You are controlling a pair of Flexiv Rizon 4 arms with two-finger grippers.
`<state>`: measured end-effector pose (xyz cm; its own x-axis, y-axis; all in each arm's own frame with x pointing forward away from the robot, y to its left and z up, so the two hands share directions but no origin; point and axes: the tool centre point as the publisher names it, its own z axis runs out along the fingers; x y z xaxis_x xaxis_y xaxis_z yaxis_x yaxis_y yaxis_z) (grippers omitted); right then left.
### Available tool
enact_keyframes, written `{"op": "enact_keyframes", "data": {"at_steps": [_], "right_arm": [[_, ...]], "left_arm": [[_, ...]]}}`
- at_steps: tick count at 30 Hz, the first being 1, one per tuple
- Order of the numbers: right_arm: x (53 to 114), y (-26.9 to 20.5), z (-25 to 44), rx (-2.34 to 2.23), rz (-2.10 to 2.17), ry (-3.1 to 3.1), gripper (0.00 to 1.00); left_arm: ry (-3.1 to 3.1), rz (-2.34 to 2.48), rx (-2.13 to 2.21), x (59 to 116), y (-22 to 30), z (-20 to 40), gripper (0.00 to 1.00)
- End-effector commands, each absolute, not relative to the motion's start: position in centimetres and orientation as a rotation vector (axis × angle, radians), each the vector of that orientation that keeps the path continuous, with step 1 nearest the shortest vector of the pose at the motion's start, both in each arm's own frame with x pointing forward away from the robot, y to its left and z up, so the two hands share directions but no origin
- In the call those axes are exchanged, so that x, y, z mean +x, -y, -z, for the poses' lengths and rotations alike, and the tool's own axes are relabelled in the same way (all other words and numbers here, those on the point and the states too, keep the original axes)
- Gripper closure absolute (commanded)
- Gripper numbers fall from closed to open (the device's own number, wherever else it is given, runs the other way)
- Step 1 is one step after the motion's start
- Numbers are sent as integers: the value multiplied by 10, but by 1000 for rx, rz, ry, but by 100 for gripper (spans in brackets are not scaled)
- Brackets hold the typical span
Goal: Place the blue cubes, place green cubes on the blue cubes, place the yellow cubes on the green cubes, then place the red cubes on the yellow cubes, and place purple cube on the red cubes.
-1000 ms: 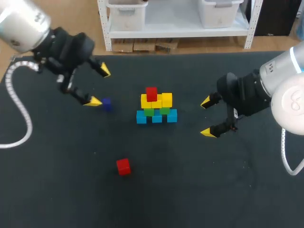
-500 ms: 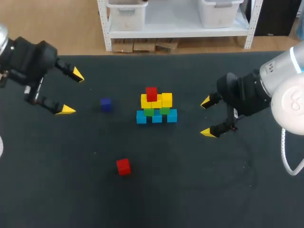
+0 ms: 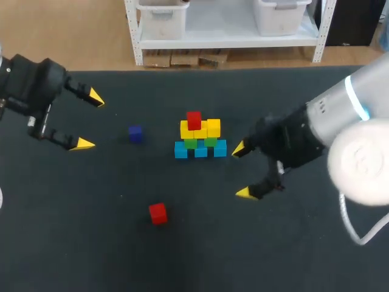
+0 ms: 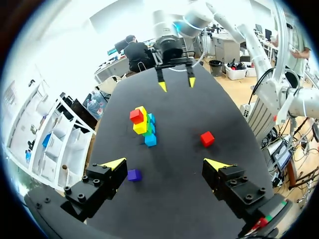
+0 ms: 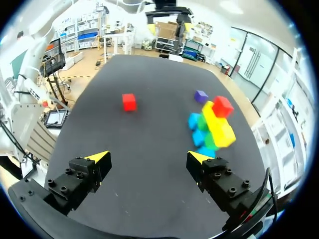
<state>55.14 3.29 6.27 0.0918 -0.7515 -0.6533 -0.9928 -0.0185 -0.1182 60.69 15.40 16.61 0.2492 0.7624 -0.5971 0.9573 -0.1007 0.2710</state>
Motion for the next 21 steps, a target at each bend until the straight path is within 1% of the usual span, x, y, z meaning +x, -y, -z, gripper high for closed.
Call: {"op": "enact_keyframes", "data": {"at_steps": [1, 6, 12, 21], "right_arm": [[544, -68, -44, -1857, -589, -1678, 0], [536, -105, -24, -1934, -642, -1626, 0], [541, -145, 1, -2005, -676, -1615, 0], [538, -168, 2, -2007, -705, -1625, 0]], "left_arm": [[-1558, 407, 1909, 606, -155, -165, 0], [-1558, 407, 1909, 606, -155, -165, 0], [-1558, 407, 1909, 606, -155, -165, 0], [-1558, 407, 1909, 606, -155, -165, 0]]}}
